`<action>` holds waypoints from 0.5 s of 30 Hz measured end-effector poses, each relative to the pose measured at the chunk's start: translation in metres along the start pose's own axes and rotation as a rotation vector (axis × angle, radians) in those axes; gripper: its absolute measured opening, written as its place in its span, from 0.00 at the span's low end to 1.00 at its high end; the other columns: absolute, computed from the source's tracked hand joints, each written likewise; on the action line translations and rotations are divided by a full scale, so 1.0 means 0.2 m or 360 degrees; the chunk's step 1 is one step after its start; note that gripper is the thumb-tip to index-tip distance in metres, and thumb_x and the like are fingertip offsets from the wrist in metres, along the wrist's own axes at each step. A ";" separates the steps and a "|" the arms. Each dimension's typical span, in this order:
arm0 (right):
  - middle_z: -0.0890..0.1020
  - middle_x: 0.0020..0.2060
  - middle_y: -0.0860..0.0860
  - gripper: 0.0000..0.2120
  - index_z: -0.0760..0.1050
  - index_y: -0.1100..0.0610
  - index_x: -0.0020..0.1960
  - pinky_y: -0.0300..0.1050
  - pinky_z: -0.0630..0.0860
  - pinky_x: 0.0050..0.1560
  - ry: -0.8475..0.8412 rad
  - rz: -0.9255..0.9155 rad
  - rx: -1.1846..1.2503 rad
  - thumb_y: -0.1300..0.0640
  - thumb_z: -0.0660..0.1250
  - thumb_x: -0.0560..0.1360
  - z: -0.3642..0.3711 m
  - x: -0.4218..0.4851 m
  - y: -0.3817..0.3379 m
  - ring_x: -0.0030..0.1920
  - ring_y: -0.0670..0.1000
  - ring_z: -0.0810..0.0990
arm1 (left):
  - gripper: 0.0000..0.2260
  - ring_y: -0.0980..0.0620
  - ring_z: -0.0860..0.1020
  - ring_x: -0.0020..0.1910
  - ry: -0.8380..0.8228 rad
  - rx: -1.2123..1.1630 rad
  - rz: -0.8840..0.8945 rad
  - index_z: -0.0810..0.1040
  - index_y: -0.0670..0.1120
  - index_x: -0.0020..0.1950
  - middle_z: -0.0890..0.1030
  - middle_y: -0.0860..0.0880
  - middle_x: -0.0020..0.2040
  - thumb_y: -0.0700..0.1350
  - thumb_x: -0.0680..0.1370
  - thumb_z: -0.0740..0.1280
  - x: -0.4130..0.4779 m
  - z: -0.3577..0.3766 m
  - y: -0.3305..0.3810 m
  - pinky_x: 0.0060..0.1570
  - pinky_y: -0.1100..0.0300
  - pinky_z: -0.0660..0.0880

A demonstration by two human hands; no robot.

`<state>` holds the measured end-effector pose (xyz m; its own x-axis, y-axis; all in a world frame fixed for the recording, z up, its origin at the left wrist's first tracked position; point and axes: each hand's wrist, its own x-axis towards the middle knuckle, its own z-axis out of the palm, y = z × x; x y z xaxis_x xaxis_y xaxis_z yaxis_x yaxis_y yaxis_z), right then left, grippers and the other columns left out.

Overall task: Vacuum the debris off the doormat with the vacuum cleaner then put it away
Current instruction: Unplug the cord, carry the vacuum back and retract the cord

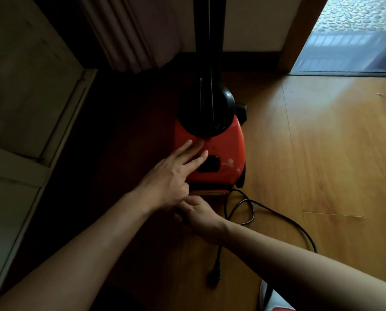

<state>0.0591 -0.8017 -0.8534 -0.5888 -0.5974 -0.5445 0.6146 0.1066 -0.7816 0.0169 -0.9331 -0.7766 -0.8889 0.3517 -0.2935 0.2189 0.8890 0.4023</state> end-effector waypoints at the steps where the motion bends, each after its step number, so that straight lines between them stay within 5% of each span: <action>1: 0.74 0.32 0.49 0.17 0.78 0.58 0.47 0.39 0.66 0.30 0.0054 0.0081 0.0010 0.49 0.57 0.85 0.01 0.04 0.04 0.28 0.44 0.71 | 0.39 0.64 0.36 0.77 0.0000 -0.0016 0.0005 0.49 0.58 0.81 0.42 0.62 0.80 0.35 0.73 0.59 0.00 0.00 0.00 0.78 0.45 0.53; 5: 0.78 0.30 0.50 0.18 0.76 0.57 0.44 0.41 0.72 0.26 0.0269 0.0191 -0.0054 0.45 0.60 0.84 -0.09 0.12 0.14 0.26 0.48 0.75 | 0.40 0.65 0.36 0.77 -0.0002 -0.0038 0.0042 0.49 0.58 0.81 0.42 0.62 0.80 0.34 0.73 0.59 -0.01 -0.01 -0.02 0.79 0.50 0.50; 7: 0.84 0.47 0.55 0.12 0.77 0.55 0.56 0.50 0.83 0.45 0.0364 0.0080 -0.0187 0.47 0.64 0.82 -0.20 0.11 0.17 0.44 0.53 0.84 | 0.40 0.65 0.36 0.77 -0.0006 -0.0015 0.0057 0.49 0.58 0.81 0.41 0.62 0.80 0.34 0.74 0.60 -0.01 0.00 -0.03 0.78 0.52 0.49; 9: 0.82 0.59 0.55 0.15 0.75 0.52 0.64 0.53 0.81 0.60 0.0409 0.0072 -0.0235 0.49 0.67 0.81 -0.30 0.09 0.19 0.56 0.53 0.83 | 0.40 0.65 0.36 0.77 0.0006 0.0008 0.0069 0.48 0.58 0.80 0.41 0.62 0.80 0.35 0.74 0.61 0.00 0.01 -0.04 0.78 0.53 0.50; 12: 0.84 0.48 0.59 0.12 0.78 0.55 0.60 0.48 0.79 0.39 0.0467 0.0197 -0.0347 0.49 0.67 0.81 -0.42 0.04 0.19 0.38 0.53 0.80 | 0.40 0.64 0.36 0.77 0.0042 0.0016 0.0104 0.48 0.58 0.80 0.41 0.62 0.80 0.35 0.74 0.62 0.00 0.02 -0.06 0.78 0.53 0.51; 15: 0.76 0.33 0.52 0.13 0.80 0.60 0.50 0.40 0.64 0.25 0.0399 0.0321 -0.0624 0.50 0.64 0.82 -0.59 -0.05 0.14 0.26 0.45 0.69 | 0.40 0.64 0.36 0.77 0.0035 0.0027 0.0115 0.48 0.59 0.80 0.40 0.63 0.78 0.37 0.75 0.63 0.00 0.03 -0.07 0.77 0.52 0.51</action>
<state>0.0195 -0.6989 -0.9063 -0.6165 -0.3299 -0.7149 0.5139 0.5194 -0.6828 0.0159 -0.9443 -0.7868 -0.8792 0.4088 -0.2449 0.2896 0.8664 0.4068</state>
